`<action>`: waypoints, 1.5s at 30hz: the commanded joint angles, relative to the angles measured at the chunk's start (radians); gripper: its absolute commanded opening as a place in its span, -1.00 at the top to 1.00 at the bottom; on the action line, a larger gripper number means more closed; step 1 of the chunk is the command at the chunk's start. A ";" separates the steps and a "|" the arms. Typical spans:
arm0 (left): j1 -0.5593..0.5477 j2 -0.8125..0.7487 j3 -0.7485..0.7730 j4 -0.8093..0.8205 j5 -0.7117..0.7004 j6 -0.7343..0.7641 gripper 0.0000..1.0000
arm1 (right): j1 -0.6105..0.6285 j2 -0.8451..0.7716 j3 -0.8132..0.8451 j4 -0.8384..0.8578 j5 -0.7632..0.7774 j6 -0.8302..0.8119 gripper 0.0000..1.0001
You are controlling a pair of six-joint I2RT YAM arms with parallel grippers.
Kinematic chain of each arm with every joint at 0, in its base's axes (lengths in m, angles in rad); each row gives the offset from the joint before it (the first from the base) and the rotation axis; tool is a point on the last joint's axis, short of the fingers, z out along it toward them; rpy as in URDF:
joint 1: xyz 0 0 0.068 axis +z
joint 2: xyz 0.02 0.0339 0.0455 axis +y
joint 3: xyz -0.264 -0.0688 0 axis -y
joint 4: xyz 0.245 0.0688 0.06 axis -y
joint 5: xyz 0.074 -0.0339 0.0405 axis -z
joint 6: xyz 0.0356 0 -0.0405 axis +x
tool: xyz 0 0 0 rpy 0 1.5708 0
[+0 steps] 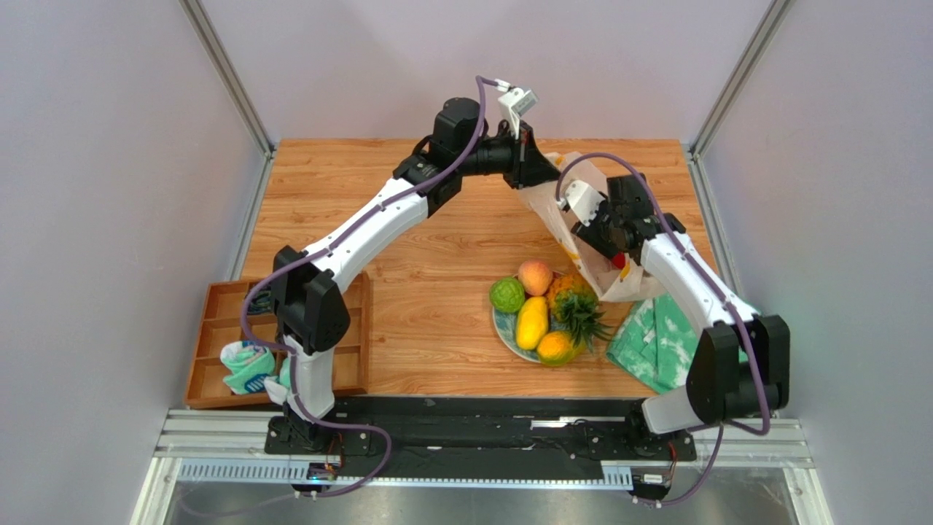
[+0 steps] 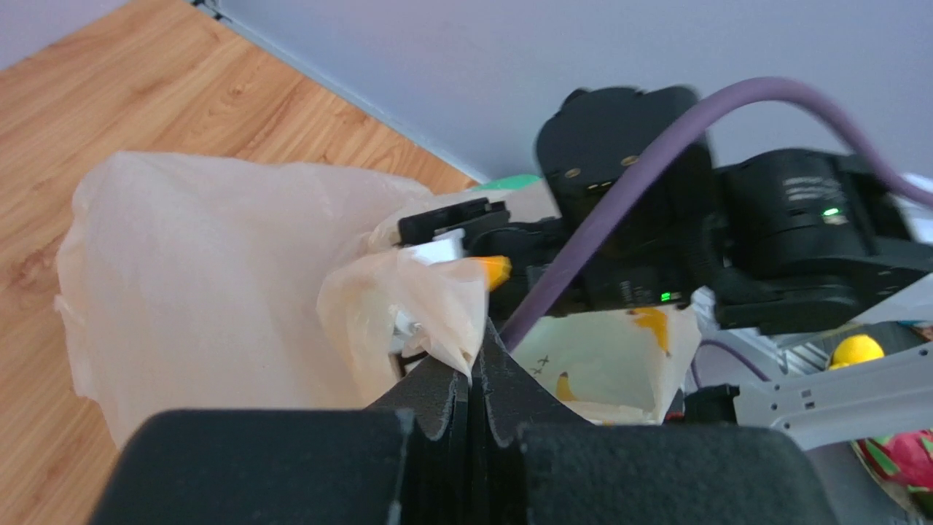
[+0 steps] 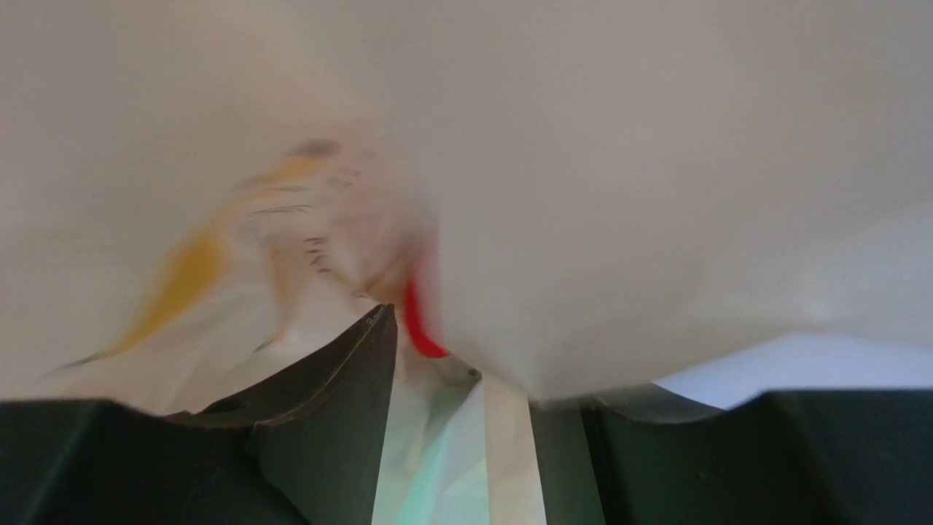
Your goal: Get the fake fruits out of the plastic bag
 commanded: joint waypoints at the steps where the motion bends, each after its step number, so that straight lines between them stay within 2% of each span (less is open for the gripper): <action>1: 0.014 0.033 0.123 0.101 -0.024 -0.088 1.00 | -0.071 0.084 0.062 0.166 0.206 0.019 -0.03; 4: 0.014 0.066 0.177 0.103 -0.029 -0.079 1.00 | -0.082 0.025 0.107 0.115 0.122 0.045 -0.07; 8: 0.014 0.094 0.188 0.104 -0.022 -0.092 1.00 | -0.069 -0.101 0.133 0.005 -0.149 0.036 -0.16; 11: 0.012 0.091 0.176 0.104 -0.015 -0.092 1.00 | -0.036 -0.192 0.100 -0.089 -0.253 -0.035 -0.16; 13: 0.014 0.086 0.159 0.104 -0.016 -0.099 1.00 | -0.010 -0.228 0.069 -0.144 -0.268 -0.119 -0.11; 17: 0.014 0.080 0.150 0.130 -0.007 -0.106 1.00 | 0.003 -0.268 -0.003 -0.219 -0.270 -0.242 0.30; 20: 0.012 0.074 0.148 0.137 -0.002 -0.103 1.00 | 0.001 -0.242 -0.025 -0.213 -0.221 -0.257 0.44; 23: 0.014 0.065 0.138 0.130 0.004 -0.092 1.00 | 0.000 -0.192 -0.026 -0.204 -0.169 -0.208 0.47; 24: 0.012 0.062 0.128 0.129 0.005 -0.089 1.00 | 0.000 -0.169 0.002 -0.248 -0.193 -0.204 0.47; 25: 0.014 0.057 0.125 0.127 0.008 -0.086 1.00 | 0.009 -0.167 0.015 -0.382 -0.234 -0.202 0.47; 26: 0.012 0.053 0.119 0.127 0.010 -0.083 1.00 | 0.018 -0.172 0.020 -0.449 -0.318 -0.236 0.47; 28: 0.014 0.048 0.110 0.126 0.010 -0.080 1.00 | 0.059 -0.237 -0.017 -0.515 -0.345 -0.245 0.46; 31: 0.014 0.045 0.104 0.124 0.014 -0.080 1.00 | 0.067 -0.310 -0.071 -0.461 -0.334 -0.271 0.42; 33: 0.014 0.045 0.096 0.129 0.025 -0.080 1.00 | 0.060 -0.305 -0.074 -0.411 -0.275 -0.265 0.40; 38: 0.009 0.042 0.072 0.133 0.037 -0.089 1.00 | 0.004 -0.148 0.039 -0.376 -0.238 -0.234 0.42; 45: 0.008 0.026 0.047 0.138 0.051 -0.086 1.00 | -0.002 0.020 0.072 -0.246 -0.124 -0.198 0.42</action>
